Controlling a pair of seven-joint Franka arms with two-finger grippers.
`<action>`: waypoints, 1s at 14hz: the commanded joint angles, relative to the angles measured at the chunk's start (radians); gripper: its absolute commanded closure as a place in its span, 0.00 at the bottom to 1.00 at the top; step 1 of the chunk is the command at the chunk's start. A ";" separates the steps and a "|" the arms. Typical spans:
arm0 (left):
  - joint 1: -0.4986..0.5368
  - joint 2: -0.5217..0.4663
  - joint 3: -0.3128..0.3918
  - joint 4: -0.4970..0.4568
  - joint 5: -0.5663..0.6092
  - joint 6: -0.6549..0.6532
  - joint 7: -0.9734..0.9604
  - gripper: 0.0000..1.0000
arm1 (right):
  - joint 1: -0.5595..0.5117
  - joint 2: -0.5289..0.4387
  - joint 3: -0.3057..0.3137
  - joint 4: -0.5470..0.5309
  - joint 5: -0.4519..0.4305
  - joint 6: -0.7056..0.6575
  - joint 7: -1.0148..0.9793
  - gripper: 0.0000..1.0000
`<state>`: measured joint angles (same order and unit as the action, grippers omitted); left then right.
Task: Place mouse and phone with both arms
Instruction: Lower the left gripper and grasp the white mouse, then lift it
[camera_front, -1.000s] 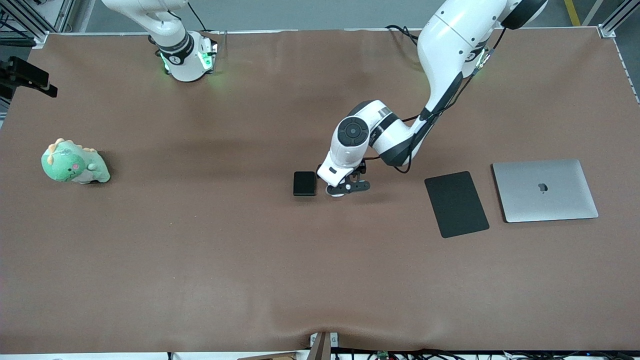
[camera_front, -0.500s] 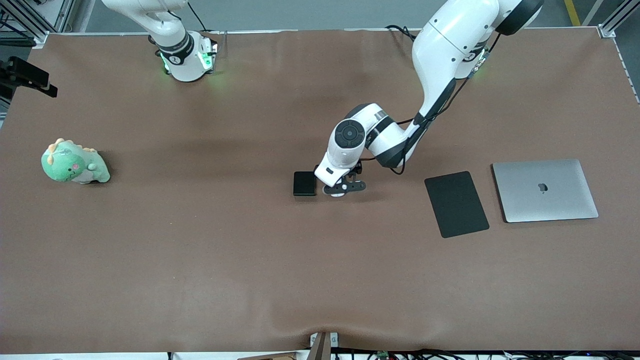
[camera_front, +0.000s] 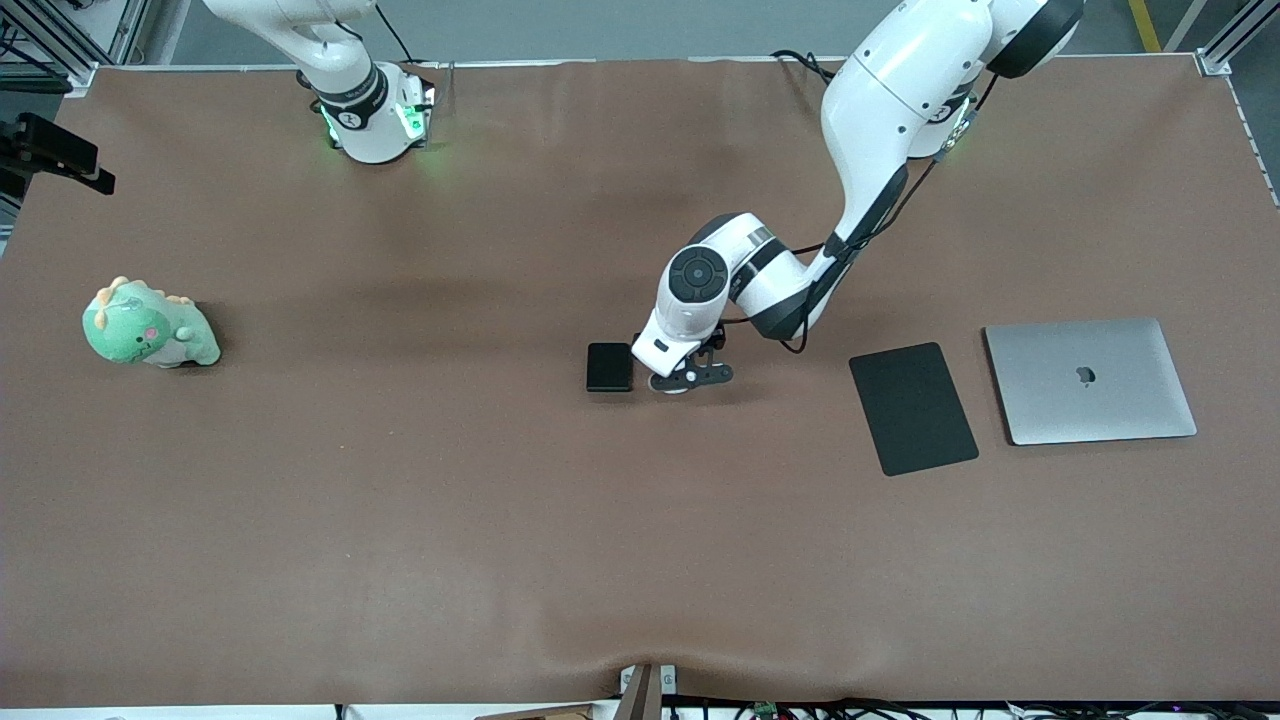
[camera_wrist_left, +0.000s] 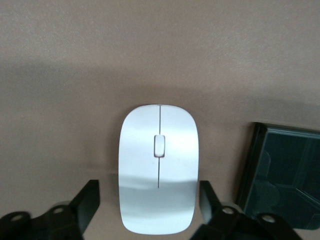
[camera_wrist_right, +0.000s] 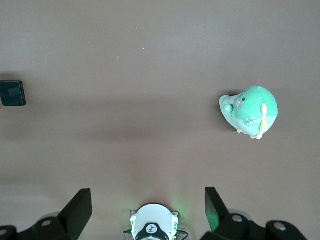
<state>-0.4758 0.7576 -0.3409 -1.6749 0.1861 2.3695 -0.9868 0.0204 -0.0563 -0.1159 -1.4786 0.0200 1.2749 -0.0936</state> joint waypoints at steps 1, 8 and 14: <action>-0.018 0.020 0.011 0.021 0.032 0.016 -0.044 0.27 | -0.013 -0.010 0.009 -0.002 0.014 -0.008 -0.003 0.00; -0.007 -0.004 0.011 0.037 0.108 -0.004 -0.041 1.00 | -0.011 -0.010 0.009 -0.003 0.014 -0.008 -0.003 0.00; 0.107 -0.184 0.005 0.031 0.113 -0.202 0.006 1.00 | -0.010 -0.008 0.009 -0.002 0.015 -0.006 -0.005 0.00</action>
<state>-0.4083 0.6608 -0.3336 -1.6164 0.2782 2.2451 -0.9876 0.0204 -0.0563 -0.1155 -1.4786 0.0207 1.2744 -0.0936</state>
